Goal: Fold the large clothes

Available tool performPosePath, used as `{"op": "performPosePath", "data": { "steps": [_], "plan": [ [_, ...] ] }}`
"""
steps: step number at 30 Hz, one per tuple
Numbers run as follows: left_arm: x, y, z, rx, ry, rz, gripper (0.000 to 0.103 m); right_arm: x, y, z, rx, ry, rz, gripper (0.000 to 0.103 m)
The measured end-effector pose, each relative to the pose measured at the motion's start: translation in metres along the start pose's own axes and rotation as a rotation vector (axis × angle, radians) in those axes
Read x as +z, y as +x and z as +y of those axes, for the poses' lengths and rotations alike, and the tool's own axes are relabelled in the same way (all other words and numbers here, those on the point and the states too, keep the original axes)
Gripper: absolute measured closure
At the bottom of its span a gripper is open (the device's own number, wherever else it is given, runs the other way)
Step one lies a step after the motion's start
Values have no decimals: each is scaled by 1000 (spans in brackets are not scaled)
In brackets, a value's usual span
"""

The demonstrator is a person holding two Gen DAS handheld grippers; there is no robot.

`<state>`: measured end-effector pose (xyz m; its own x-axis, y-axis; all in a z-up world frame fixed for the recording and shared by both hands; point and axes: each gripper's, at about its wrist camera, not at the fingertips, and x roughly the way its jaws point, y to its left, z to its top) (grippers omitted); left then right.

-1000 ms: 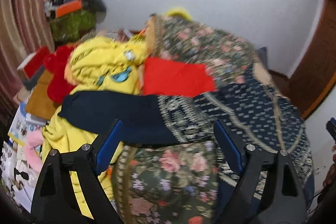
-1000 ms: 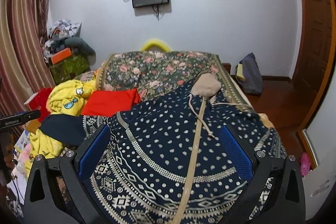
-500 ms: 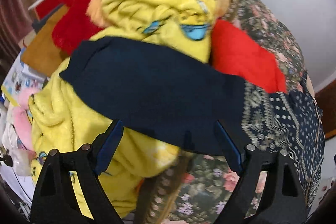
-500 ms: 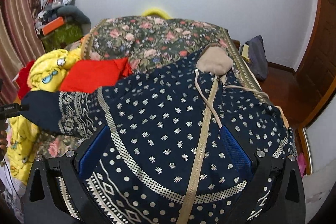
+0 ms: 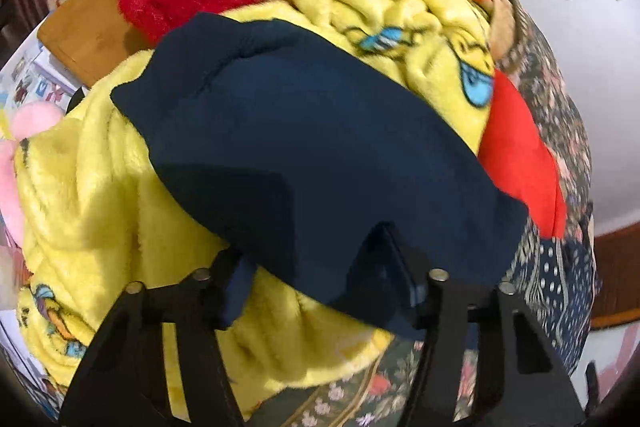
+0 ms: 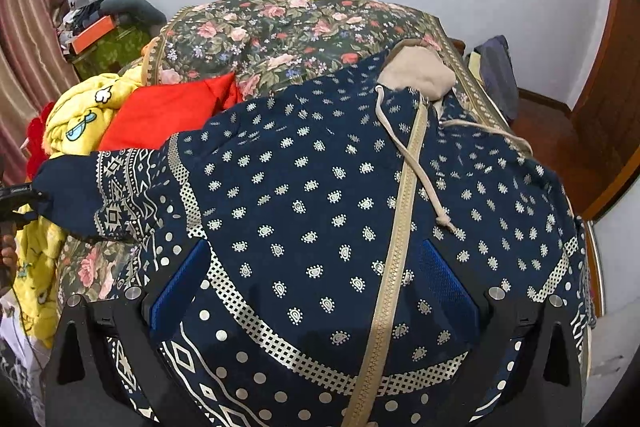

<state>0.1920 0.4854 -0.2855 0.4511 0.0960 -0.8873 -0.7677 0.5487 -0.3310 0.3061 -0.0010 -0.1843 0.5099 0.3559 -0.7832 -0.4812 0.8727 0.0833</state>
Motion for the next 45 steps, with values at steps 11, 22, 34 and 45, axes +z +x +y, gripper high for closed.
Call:
{"op": "performPosePath", "data": {
  "steps": [11, 22, 34, 45],
  "plan": [
    [8, -47, -31, 172, 155, -184, 93, -4, -17, -7, -22, -3, -17, 0],
    [-15, -130, -141, 62, 389, -352, 99, -7, -48, -14, -25, -33, -48, 0],
    [-92, -163, -330, -209, 656, -380, 99, -7, -66, -51, -55, -9, -72, 0],
    [-205, -88, -458, -287, 884, -186, 99, -25, -67, -105, -105, 56, -46, 0]
  ]
}}
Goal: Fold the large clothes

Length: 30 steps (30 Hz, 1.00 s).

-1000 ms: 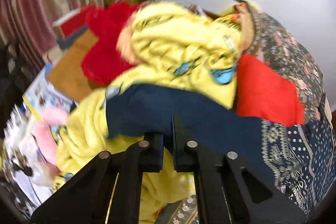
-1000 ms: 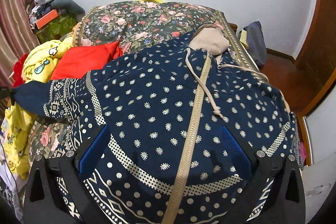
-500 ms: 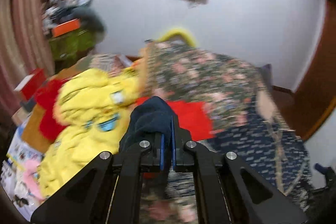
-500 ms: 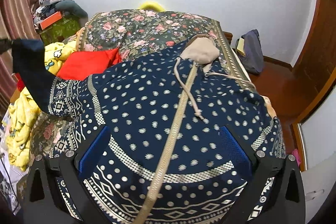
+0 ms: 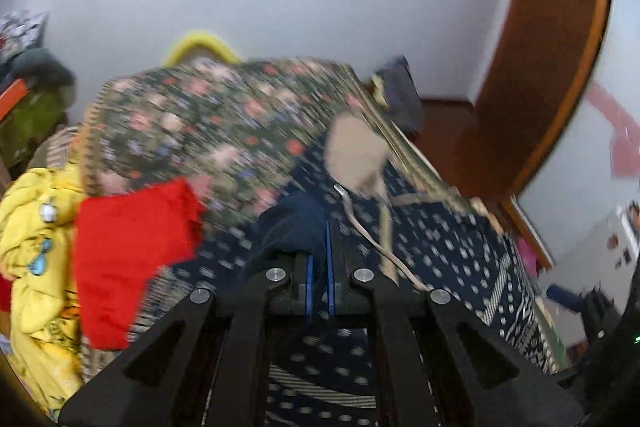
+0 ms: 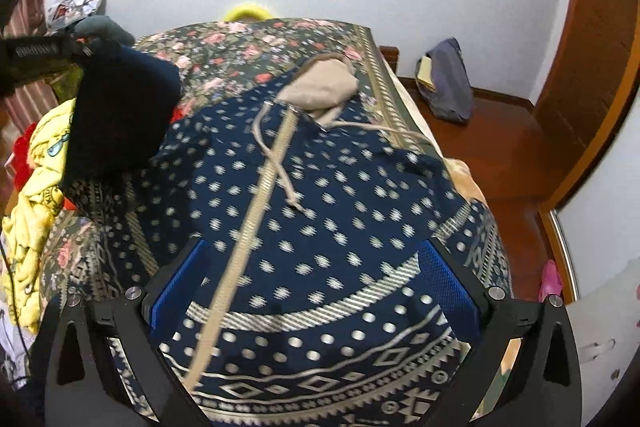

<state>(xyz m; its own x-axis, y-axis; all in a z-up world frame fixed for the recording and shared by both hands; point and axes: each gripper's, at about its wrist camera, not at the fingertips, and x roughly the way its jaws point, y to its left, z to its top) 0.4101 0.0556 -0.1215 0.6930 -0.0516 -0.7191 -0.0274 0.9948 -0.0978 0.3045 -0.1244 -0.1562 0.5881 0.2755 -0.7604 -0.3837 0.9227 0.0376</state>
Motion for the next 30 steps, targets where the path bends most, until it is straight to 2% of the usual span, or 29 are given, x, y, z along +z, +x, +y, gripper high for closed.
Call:
{"op": "performPosePath", "data": {
  "steps": [6, 14, 16, 17, 20, 22, 25, 28, 30],
  "plan": [
    [-43, 61, -50, -86, 48, 178, 99, -11, 6, -21, -15, 21, 29, 0],
    [-91, 106, -79, -133, 100, 361, 99, -22, 11, -32, -45, 8, 65, 0],
    [-99, 107, -79, -138, 114, 381, 99, -24, 10, -33, -52, 3, 72, 0],
    [-102, 103, -79, -138, 128, 378, 97, -24, 9, -33, -53, 1, 73, 0],
    [-106, 91, -81, -147, 173, 402, 80, -24, 5, -30, -52, -9, 73, 0],
    [-109, 78, -81, -145, 189, 399, 54, -22, 1, -25, -48, -22, 69, 0],
    [-110, 46, -75, -127, 229, 339, 44, -18, -3, -15, -37, -45, 58, 0],
    [-109, 19, -55, -71, 240, 268, 35, -12, -7, 0, -17, -79, 45, 0],
    [-108, 5, -38, -37, 234, 234, 34, -9, -7, 12, 1, -108, 39, 0]
  ]
}}
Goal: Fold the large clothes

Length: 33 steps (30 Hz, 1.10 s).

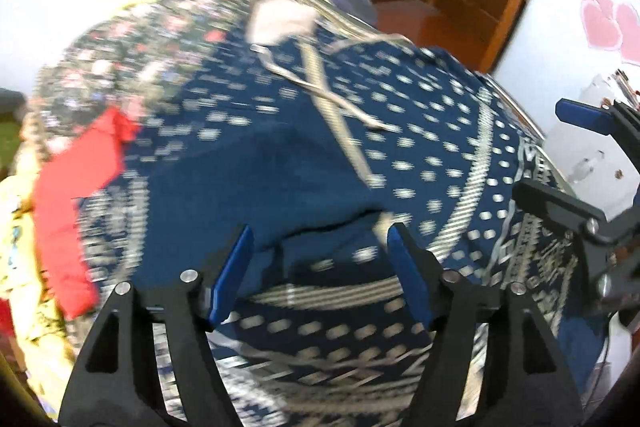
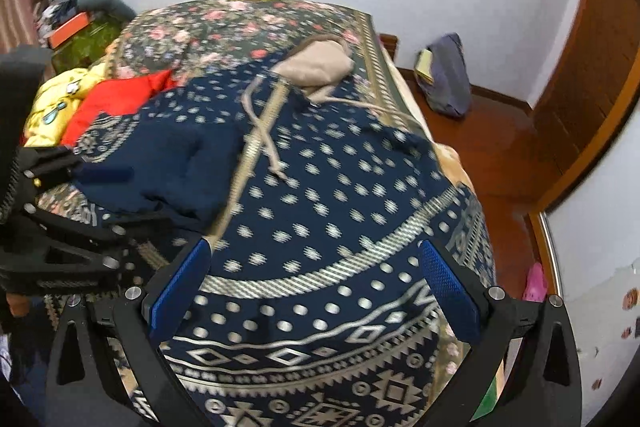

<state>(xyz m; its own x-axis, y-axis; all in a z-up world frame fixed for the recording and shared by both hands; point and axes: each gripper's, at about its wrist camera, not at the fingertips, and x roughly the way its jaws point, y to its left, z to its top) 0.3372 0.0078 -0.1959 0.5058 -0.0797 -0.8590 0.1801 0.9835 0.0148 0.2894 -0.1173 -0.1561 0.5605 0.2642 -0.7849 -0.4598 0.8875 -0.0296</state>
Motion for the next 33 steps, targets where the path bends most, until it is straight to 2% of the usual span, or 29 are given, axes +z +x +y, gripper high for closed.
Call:
{"op": "performPosePath", "data": {
  "steps": [4, 10, 15, 18, 20, 22, 25, 26, 27, 28, 29, 30, 31, 32, 33],
  "plan": [
    [-21, -25, 51, 71, -55, -40, 30, 8, 9, 24, 27, -56, 0, 0],
    [-54, -18, 130, 181, -153, 3, 29, 19, 37, 64, 107, -147, 35, 0],
    [-88, -2, 174, 174, -274, 54, 29, 27, 68, 100, 149, -238, 72, 4],
    [-102, 11, 190, 174, -316, 80, 29, 31, 92, 120, 141, -299, 120, 16],
    [-106, 19, 195, 169, -332, 84, 29, 31, 106, 127, 125, -323, 149, 32],
    [-107, 23, 196, 158, -342, 65, 29, 30, 122, 131, 106, -342, 178, 38],
    [-104, 28, 195, 137, -355, 34, 29, 32, 126, 128, 132, -338, 152, 40],
    [-101, 30, 195, 130, -361, 23, 30, 33, 126, 126, 141, -336, 151, 45],
    [-100, 33, 195, 124, -366, 13, 35, 34, 125, 125, 149, -331, 147, 49],
    [-97, 36, 195, 125, -370, 11, 44, 36, 125, 123, 145, -323, 142, 58],
    [-94, 40, 196, 124, -376, 14, 48, 37, 124, 123, 138, -313, 139, 70],
    [-91, 45, 198, 121, -380, 15, 60, 40, 123, 119, 129, -301, 137, 77],
    [-87, 49, 199, 120, -388, 13, 74, 43, 122, 113, 133, -285, 136, 88],
    [-85, 51, 200, 118, -393, 13, 80, 45, 119, 110, 143, -270, 134, 91],
    [-83, 53, 201, 113, -398, 13, 91, 48, 115, 104, 155, -246, 122, 92]
  ]
}}
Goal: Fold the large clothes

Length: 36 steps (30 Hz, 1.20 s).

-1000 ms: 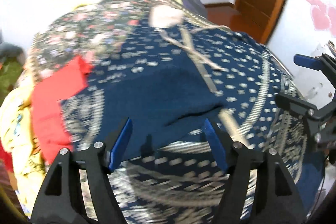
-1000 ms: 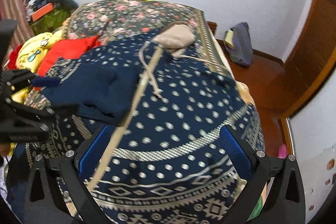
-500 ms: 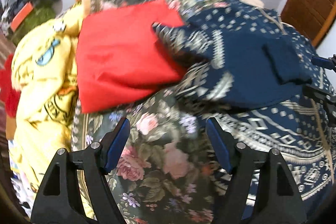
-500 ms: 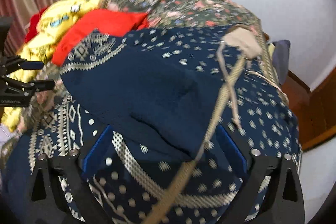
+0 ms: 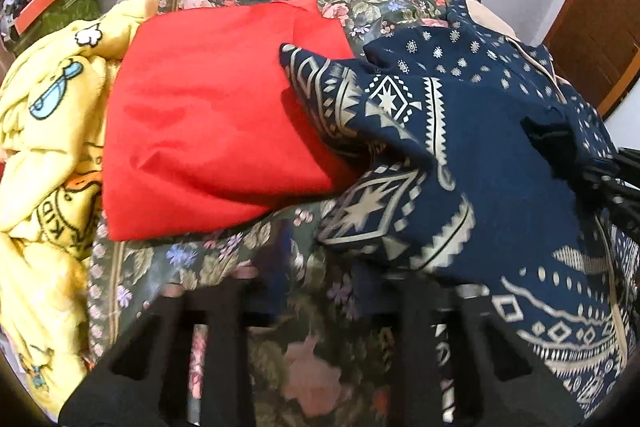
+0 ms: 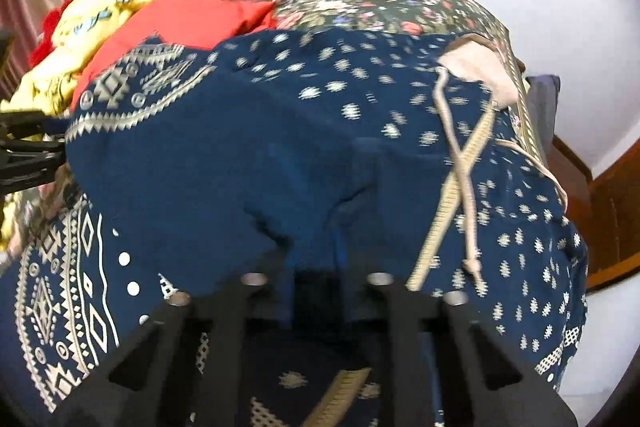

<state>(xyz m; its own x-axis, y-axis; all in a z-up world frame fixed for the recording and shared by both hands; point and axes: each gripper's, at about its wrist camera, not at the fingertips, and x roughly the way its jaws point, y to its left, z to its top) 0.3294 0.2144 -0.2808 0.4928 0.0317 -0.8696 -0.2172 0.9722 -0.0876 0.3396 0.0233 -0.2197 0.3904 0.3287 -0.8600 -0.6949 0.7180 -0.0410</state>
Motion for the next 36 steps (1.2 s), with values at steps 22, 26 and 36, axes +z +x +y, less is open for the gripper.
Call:
{"op": "performPosePath", "data": {
  "steps": [22, 26, 36],
  "plan": [
    [-30, -28, -21, 88, -80, -46, 101, -57, -76, -127, -9, 431, -181, 94],
    [-37, -16, -18, 149, -93, -12, 103, -84, -57, -143, 40, 521, -110, 94],
    [-47, -10, 22, 152, -149, 39, 103, -120, -58, -154, 16, 569, -28, 87]
  ]
}}
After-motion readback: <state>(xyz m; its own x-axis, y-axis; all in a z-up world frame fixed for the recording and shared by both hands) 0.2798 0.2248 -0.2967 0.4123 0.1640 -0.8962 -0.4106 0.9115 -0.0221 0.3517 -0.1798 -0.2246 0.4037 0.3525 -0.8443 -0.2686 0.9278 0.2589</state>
